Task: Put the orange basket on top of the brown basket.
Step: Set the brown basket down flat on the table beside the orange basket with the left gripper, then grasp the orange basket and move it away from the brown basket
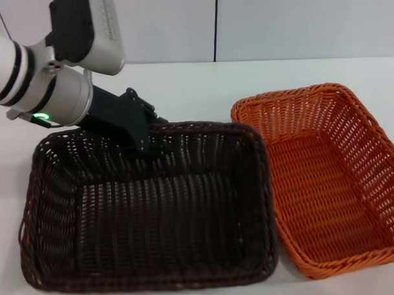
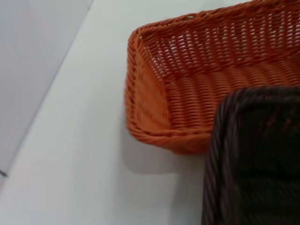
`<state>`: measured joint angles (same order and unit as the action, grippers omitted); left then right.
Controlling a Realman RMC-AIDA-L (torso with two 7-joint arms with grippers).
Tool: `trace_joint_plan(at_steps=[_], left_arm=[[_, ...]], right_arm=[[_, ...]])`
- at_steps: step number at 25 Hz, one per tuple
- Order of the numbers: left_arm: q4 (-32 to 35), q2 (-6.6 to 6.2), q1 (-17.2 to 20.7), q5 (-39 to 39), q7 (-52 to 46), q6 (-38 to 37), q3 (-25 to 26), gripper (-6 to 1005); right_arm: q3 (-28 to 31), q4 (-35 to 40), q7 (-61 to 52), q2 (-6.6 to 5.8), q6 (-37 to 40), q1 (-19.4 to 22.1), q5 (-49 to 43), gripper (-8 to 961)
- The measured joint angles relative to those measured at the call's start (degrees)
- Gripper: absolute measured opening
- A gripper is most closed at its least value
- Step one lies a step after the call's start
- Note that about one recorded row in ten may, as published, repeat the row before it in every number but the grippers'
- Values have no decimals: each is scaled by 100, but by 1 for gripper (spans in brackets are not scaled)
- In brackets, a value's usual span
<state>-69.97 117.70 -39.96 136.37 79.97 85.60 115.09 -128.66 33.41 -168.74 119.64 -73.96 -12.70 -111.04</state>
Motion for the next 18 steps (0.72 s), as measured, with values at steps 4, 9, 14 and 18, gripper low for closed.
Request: trace_joint_plan(at_steps=[4, 9, 14, 18], left_arm=[[-255, 17, 60, 87, -54, -681, -412, 448], [-1022, 67, 288, 80, -204, -1657, -581, 589], [-2050, 66, 1364, -121, -392, -3642, -1610, 674], [-2504, 33, 2976, -181, -396, -7944, -3490, 674]], right_arm=[[0, -9, 0, -3, 3, 5, 1, 817], [0, 1, 0, -12, 14, 6, -12, 817], [-51, 117, -26, -14, -22, -17, -32, 817], [-92, 320, -32, -44, -5, -155, -79, 817]])
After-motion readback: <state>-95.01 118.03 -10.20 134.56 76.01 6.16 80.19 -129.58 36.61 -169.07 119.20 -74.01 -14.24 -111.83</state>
